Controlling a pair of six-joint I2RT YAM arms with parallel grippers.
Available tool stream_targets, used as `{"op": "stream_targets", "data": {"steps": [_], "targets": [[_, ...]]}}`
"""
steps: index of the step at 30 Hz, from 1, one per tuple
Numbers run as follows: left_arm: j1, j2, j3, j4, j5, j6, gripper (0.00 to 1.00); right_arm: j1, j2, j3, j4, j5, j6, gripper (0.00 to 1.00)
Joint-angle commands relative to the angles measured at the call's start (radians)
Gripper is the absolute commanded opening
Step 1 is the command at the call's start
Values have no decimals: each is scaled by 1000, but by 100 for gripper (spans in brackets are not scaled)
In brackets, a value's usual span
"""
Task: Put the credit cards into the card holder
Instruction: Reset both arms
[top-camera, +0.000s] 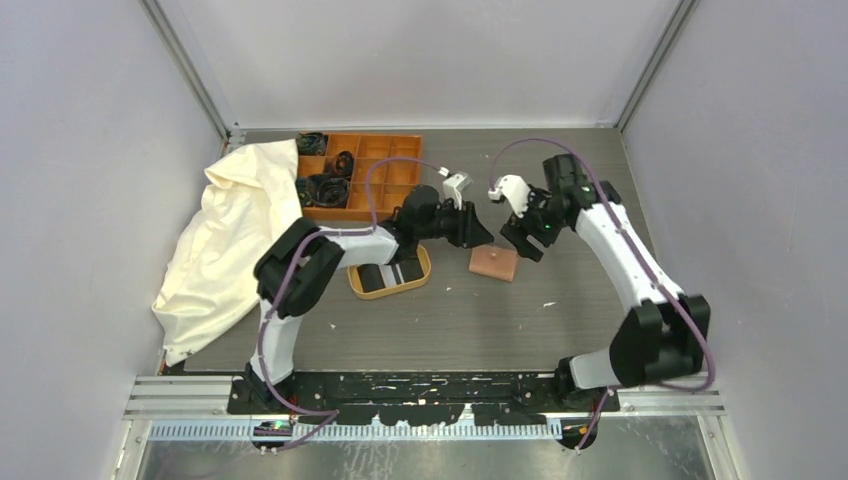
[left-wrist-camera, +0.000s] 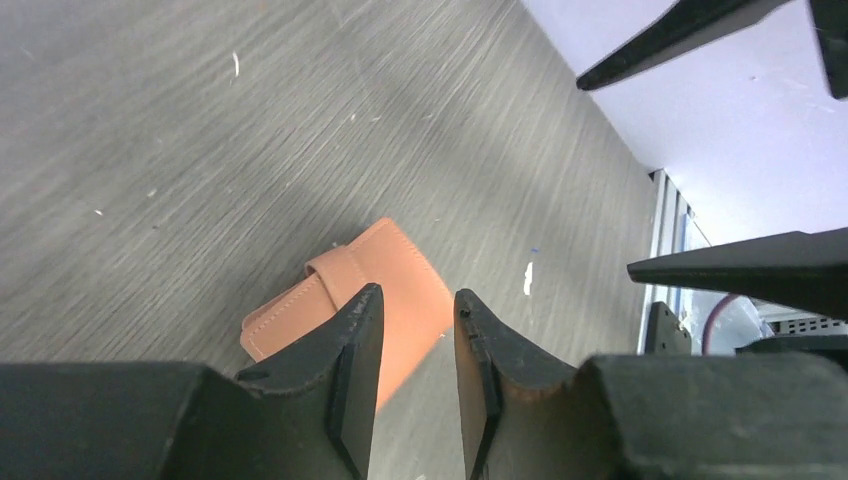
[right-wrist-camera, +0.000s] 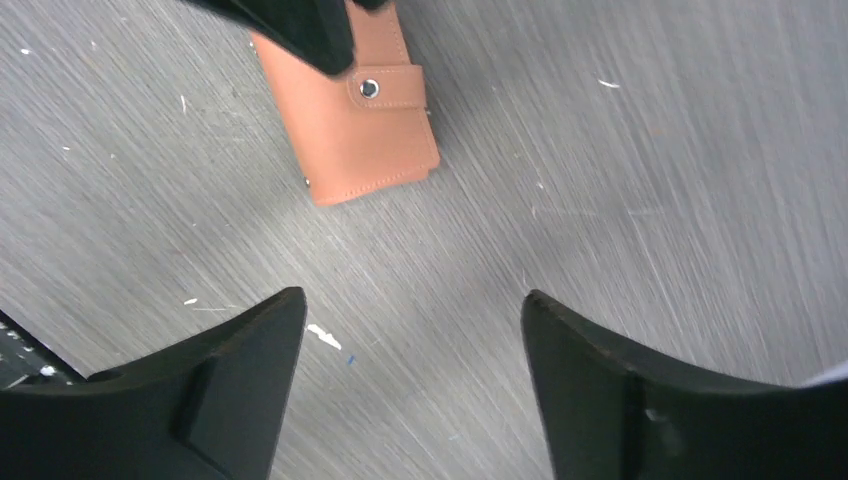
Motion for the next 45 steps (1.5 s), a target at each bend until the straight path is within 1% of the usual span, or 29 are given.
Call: {"op": "stream_targets", "data": {"steps": [1, 2, 4, 5, 6, 8, 10, 11, 12, 13, 15, 16, 18, 20, 22, 27, 34, 45], "targets": [[-4, -235, -66, -65, -68, 135, 34, -112, -209, -48, 81, -96, 151, 95], [-3, -290, -88, -88, -86, 161, 35, -156, -255, -53, 112, -123, 210, 99], [-6, -421, -124, -166, -118, 221, 35, -269, -329, -50, 186, -174, 383, 99], [-7, -483, -133, -222, -136, 260, 36, -308, -354, -36, 223, -183, 481, 100], [-8, -541, -137, -289, -152, 297, 37, -337, -377, -20, 242, -172, 581, 100], [-7, -654, -137, -427, -199, 361, 42, -351, -422, 7, 270, -110, 726, 100], [-6, -767, -141, -553, -287, 388, 68, -352, -490, 25, 271, -101, 785, 100], [-3, -824, -150, -604, -320, 384, 85, -352, -515, 41, 257, -123, 791, 100], [13, -879, -162, -637, -329, 370, 94, -352, -525, 72, 225, -157, 798, 99], [36, -934, -174, -662, -312, 351, 98, -352, -527, 107, 188, -187, 808, 99], [98, -1034, -191, -702, -247, 278, 100, -352, -546, 150, 156, -253, 839, 100], [131, -1079, -192, -722, -216, 243, 100, -352, -557, 166, 153, -261, 882, 99], [185, -1151, -176, -785, -162, 214, 100, -352, -572, 203, 160, -225, 1028, 100], [218, -1199, -148, -861, -123, 215, 100, -352, -588, 235, 154, -155, 1125, 100], [234, -1240, -126, -943, -108, 237, 100, -352, -602, 261, 134, -113, 1171, 100], [243, -1317, -146, -1037, -165, 291, 100, -352, -639, 269, 96, -108, 1133, 99], [242, -1404, -234, -1045, -215, 297, 100, -352, -673, 193, 120, -108, 1120, 99], [242, -1456, -314, -1045, -232, 312, 100, -352, -685, 132, 149, -81, 1123, 99]]}}
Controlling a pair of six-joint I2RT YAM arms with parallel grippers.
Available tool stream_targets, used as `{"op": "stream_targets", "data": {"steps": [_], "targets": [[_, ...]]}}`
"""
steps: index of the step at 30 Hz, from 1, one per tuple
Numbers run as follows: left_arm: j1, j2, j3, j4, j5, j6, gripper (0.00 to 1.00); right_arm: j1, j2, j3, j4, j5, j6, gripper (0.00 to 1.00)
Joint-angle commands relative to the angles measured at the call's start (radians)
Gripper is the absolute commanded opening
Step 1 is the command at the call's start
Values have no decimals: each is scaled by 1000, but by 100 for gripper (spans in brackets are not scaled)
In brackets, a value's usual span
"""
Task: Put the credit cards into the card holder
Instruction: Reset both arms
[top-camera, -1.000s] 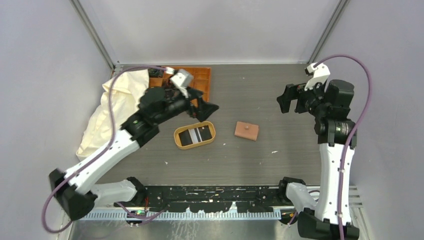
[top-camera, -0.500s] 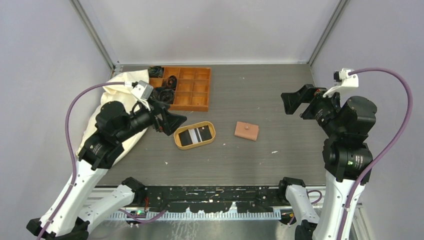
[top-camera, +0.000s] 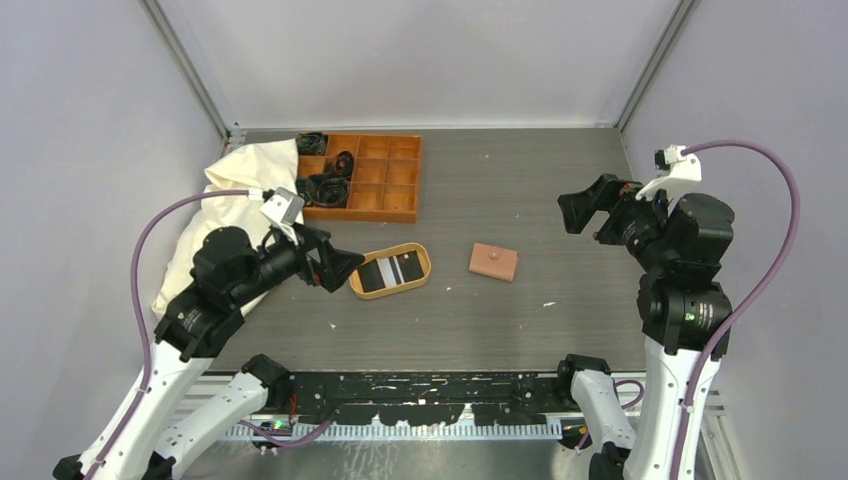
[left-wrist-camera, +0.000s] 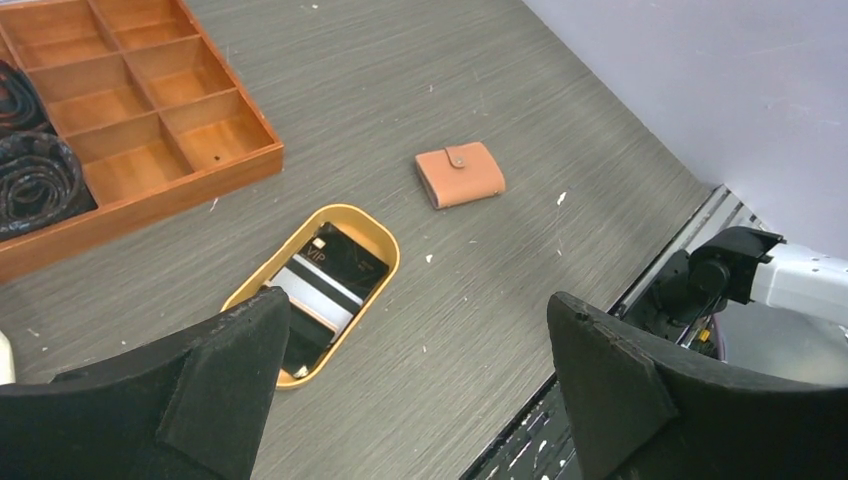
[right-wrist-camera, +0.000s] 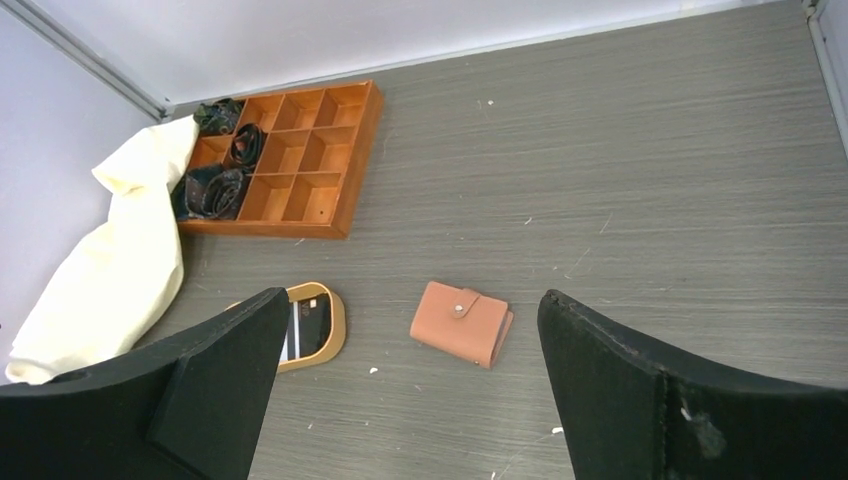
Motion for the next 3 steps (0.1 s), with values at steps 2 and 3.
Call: {"op": "stream_targets", "data": {"steps": [2, 3], "targets": [[7, -23, -36, 31, -8, 14, 100, 3, -17, -30, 64, 32, 9, 100], [7, -29, -52, 34, -7, 11, 100, 2, -18, -41, 70, 34, 9, 100]]}}
